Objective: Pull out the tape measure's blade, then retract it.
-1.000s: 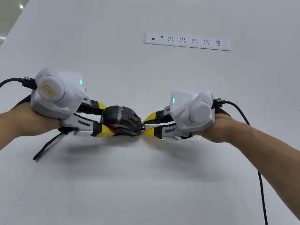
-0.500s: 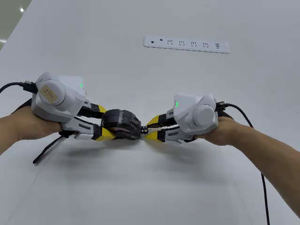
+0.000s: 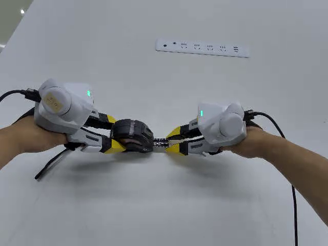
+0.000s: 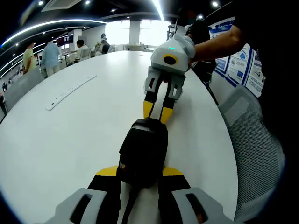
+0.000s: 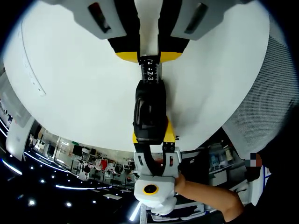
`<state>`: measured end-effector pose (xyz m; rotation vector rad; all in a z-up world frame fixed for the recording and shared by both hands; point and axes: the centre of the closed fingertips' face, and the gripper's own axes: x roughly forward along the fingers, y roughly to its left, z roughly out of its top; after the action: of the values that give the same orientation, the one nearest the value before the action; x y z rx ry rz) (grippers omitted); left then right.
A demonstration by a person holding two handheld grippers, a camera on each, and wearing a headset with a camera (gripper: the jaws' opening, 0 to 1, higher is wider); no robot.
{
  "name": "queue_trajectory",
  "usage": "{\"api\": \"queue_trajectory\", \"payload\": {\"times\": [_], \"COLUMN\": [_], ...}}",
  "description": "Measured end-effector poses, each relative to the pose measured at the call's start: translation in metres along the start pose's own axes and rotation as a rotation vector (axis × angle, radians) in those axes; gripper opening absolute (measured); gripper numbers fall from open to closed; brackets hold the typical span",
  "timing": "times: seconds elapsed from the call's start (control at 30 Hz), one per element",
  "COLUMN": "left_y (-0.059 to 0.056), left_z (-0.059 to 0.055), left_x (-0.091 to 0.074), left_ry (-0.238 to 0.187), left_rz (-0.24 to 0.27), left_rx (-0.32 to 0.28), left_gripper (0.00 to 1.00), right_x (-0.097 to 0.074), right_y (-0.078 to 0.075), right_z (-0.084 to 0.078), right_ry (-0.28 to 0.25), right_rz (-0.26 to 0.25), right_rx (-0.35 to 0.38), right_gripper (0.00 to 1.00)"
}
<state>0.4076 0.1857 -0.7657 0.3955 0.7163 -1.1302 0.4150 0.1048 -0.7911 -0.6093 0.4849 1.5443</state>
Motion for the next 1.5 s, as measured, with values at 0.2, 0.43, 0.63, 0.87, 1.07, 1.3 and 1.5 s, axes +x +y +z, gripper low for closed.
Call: {"api": "queue_trajectory", "payload": {"times": [0.2,0.43,0.63,0.87,1.07,1.3,1.5], "left_y": [0.0,0.0,0.001,0.0,-0.001,-0.001,-0.001], "left_z": [0.001,0.001,0.001,0.002,0.002,0.002,0.002], "left_x": [0.0,0.001,0.001,0.001,0.001,0.001,0.001], "left_ry": [0.0,0.002,0.002,0.004,0.003,0.005,0.004], "left_rz": [-0.002,-0.003,-0.002,-0.002,-0.001,-0.003,-0.004], "left_rx": [0.001,0.003,0.003,0.004,0.002,0.002,0.001], "left_gripper": [0.28,0.28,0.28,0.28,0.28,0.28,0.28], "right_x": [-0.005,-0.015,-0.023,-0.034,-0.044,-0.057,-0.068], "right_y": [-0.001,-0.002,-0.003,-0.003,-0.002,-0.004,-0.003], "right_z": [-0.004,-0.014,-0.022,-0.033,-0.04,-0.051,-0.059], "right_ry": [0.002,0.011,0.02,0.029,0.039,0.053,0.066], "right_rz": [0.002,0.005,0.005,0.005,-0.001,-0.013,-0.019], "right_rx": [-0.001,0.004,0.011,0.025,0.033,0.04,0.05], "right_gripper": [0.12,0.12,0.12,0.12,0.12,0.12,0.12]}}
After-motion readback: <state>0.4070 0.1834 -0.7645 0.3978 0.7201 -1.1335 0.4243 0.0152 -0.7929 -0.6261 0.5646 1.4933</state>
